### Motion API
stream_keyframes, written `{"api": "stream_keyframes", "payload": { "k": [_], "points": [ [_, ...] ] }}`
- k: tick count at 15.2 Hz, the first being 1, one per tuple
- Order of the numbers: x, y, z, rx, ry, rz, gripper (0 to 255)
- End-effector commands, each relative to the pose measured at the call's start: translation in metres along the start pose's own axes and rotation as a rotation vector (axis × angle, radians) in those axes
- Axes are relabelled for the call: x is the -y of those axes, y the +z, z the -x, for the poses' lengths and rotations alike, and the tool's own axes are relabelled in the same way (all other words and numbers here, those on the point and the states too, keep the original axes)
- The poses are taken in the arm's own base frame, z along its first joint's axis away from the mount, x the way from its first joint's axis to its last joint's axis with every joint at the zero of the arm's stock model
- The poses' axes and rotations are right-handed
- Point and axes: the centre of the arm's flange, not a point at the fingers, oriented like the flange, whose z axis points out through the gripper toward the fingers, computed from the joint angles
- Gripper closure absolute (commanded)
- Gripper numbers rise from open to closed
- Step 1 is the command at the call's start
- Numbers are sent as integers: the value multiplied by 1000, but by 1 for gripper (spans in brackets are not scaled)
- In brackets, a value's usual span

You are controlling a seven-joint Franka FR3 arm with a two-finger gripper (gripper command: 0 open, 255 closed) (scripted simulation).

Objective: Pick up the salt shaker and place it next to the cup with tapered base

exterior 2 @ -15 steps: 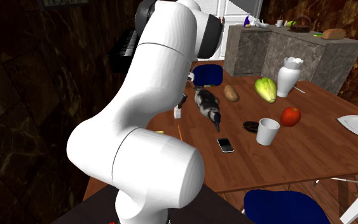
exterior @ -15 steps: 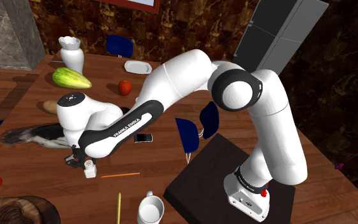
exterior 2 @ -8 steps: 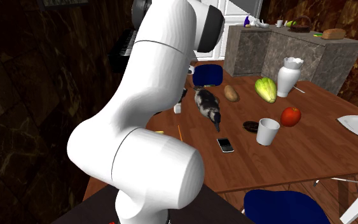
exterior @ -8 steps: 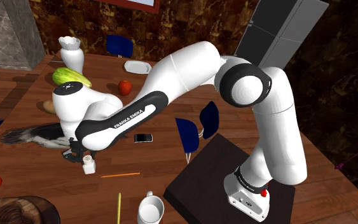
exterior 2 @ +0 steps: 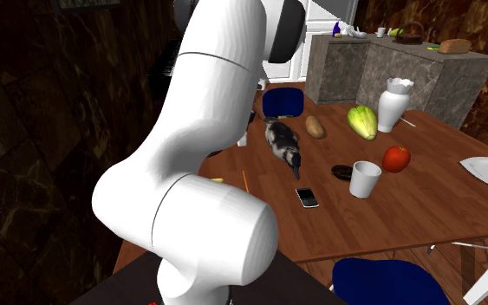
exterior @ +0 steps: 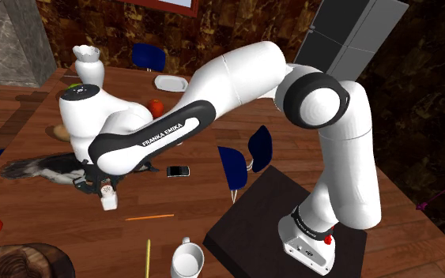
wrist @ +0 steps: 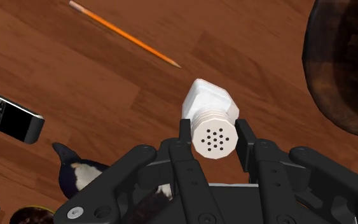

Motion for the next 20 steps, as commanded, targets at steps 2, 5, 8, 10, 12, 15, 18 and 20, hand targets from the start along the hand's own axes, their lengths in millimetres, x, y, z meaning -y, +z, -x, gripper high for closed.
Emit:
{"api": "stream_keyframes", "payload": {
  "k": [2,5,8,10,12,15,18,20],
  "points": [
    [1,-16,0,0,0,0,255],
    [1,-32,1,0,0,0,255],
    [1,-48,1,0,0,0,255],
    [1,-58,1,0,0,0,255],
    [1,-69,2,0,0,0,255],
    [-9,-77,-6,0,0,0,255],
    [-40,-77,-31,0,0,0,255],
    [-61,-78,-47,0,0,0,255]
  ]
}}
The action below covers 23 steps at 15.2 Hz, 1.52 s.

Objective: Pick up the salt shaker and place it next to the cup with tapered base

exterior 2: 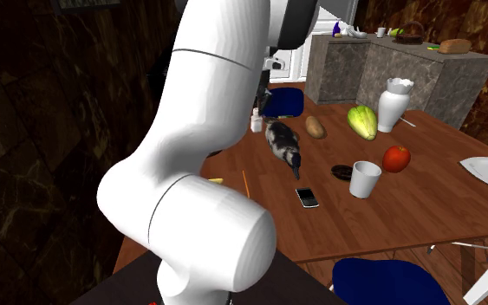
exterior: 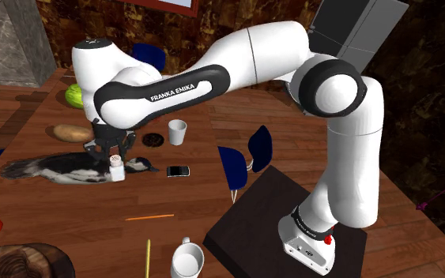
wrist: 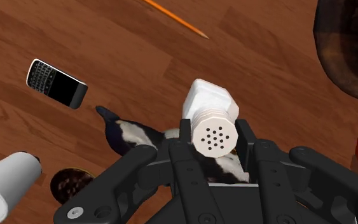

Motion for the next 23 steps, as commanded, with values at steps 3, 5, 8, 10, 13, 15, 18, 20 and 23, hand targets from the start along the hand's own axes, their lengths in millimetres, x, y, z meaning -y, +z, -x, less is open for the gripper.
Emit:
{"api": "stream_keyframes", "payload": {
  "k": [3,5,8,10,13,15,18,20,23],
  "points": [
    [-43,0,-34,0,-1,0,255],
    [-64,-1,-50,0,-1,0,255],
    [-95,-1,-75,0,-1,0,255],
    [-115,-2,-91,0,-1,0,255],
    [-146,-3,-116,0,-1,0,255],
    [-167,-3,-132,0,-1,0,255],
    [-203,-4,-160,0,-1,0,255],
    [-203,6,-160,0,-1,0,255],
    [-203,22,-161,0,-1,0,255]
  ]
}}
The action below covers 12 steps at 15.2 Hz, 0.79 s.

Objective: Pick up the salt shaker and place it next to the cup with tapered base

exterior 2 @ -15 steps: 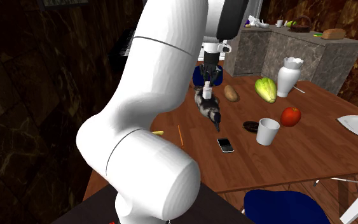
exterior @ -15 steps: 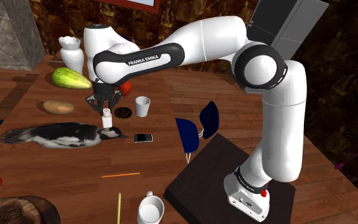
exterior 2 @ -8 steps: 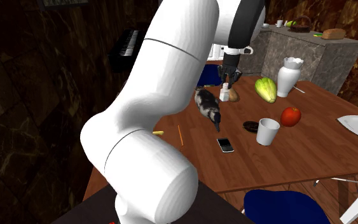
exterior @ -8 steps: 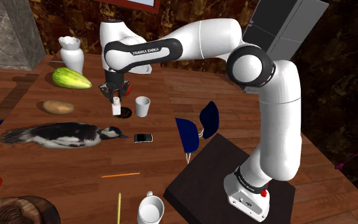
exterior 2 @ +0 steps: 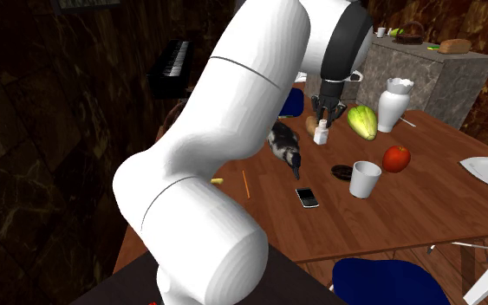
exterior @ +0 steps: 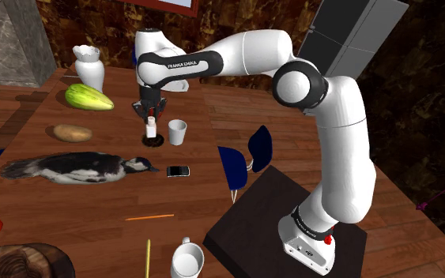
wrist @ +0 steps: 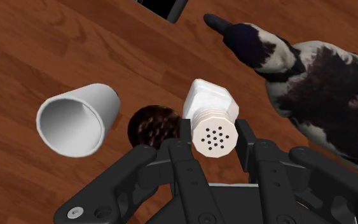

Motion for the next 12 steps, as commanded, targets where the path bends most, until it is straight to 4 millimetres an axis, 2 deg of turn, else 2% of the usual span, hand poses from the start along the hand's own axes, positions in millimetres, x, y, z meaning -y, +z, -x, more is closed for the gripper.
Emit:
{"api": "stream_keyframes", "payload": {
  "k": [1,12],
  "points": [
    [0,9,0,0,0,0,255],
    [0,67,-1,0,0,0,255]
  ]
}}
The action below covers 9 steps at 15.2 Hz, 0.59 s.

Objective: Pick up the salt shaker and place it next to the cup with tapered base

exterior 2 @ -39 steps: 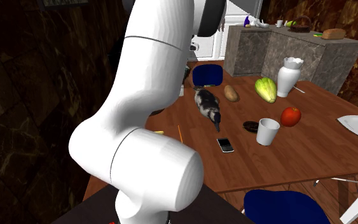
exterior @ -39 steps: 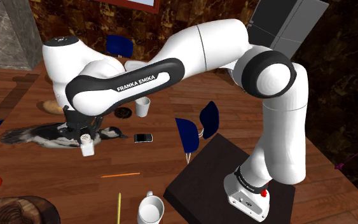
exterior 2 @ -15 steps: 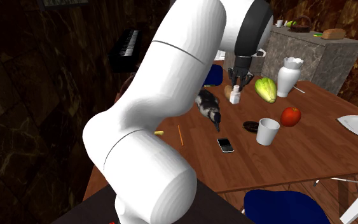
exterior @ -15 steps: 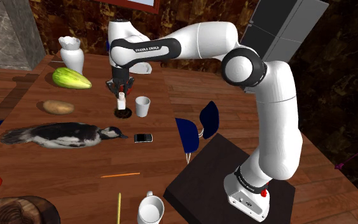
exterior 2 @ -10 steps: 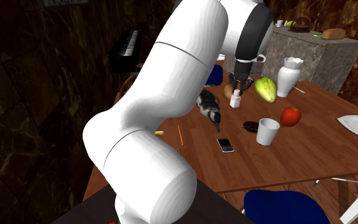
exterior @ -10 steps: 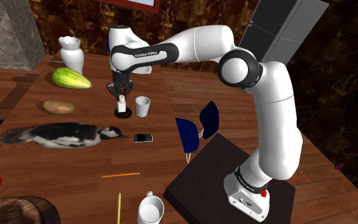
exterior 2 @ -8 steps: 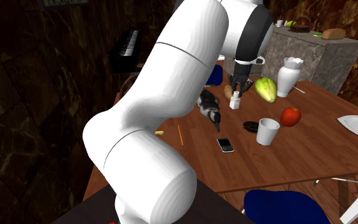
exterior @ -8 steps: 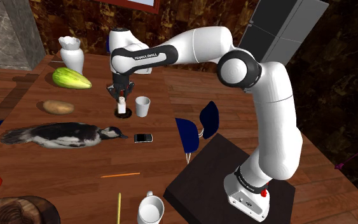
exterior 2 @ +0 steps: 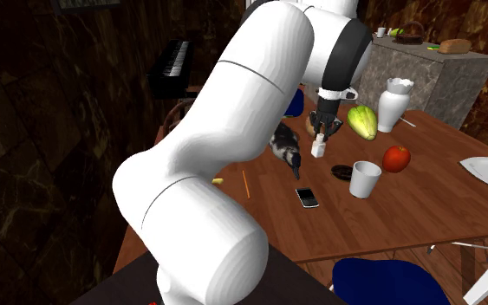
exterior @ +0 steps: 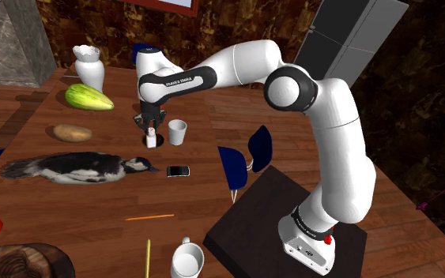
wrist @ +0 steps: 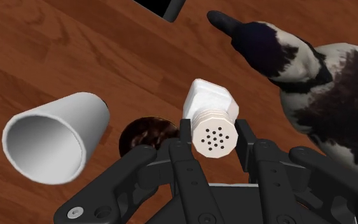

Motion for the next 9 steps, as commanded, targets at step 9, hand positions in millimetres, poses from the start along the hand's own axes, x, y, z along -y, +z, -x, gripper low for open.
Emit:
{"api": "stream_keyframes", "payload": {
  "k": [9],
  "points": [
    [0,53,-1,0,0,0,255]
  ]
}}
